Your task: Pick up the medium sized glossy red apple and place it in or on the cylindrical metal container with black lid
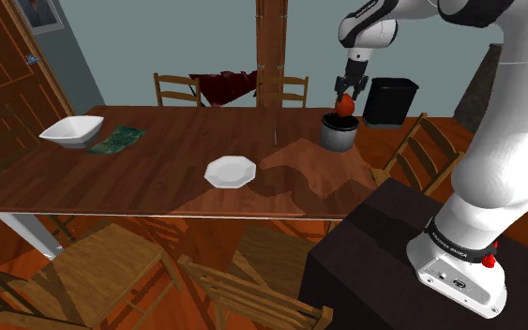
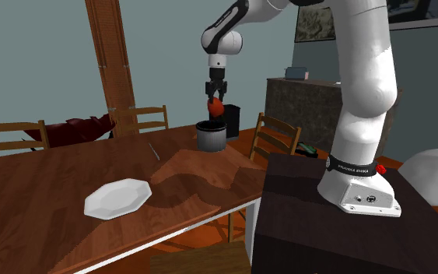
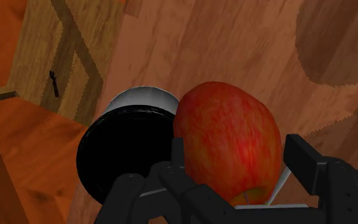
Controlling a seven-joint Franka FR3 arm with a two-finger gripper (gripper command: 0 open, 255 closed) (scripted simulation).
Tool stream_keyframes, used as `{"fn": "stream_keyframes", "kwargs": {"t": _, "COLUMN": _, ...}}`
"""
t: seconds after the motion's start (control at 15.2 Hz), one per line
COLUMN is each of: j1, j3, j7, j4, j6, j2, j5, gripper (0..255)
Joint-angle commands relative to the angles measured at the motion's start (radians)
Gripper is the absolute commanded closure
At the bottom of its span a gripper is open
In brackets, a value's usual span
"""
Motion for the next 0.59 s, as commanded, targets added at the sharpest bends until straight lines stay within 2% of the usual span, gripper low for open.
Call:
{"fn": "stream_keyframes", "kwargs": {"t": 0.0, "j1": -0.029, "j3": -0.004, "j7": -0.028, "j4": 0.11, "j6": -0.046, "j2": 0.068, "j5": 0.017, "gripper": 255}}
{"fn": "stream_keyframes", "kwargs": {"t": 0.26, "j1": -0.095, "j3": -0.004, "j7": -0.072, "j4": 0.351, "j6": -0.148, "j2": 0.216, "j5": 0.047, "gripper": 255}}
{"fn": "stream_keyframes", "kwargs": {"t": 0.53, "j1": -0.172, "j3": 0.004, "j7": -0.095, "j4": 0.655, "j6": -0.279, "j2": 0.392, "j5": 0.072, "gripper": 255}}
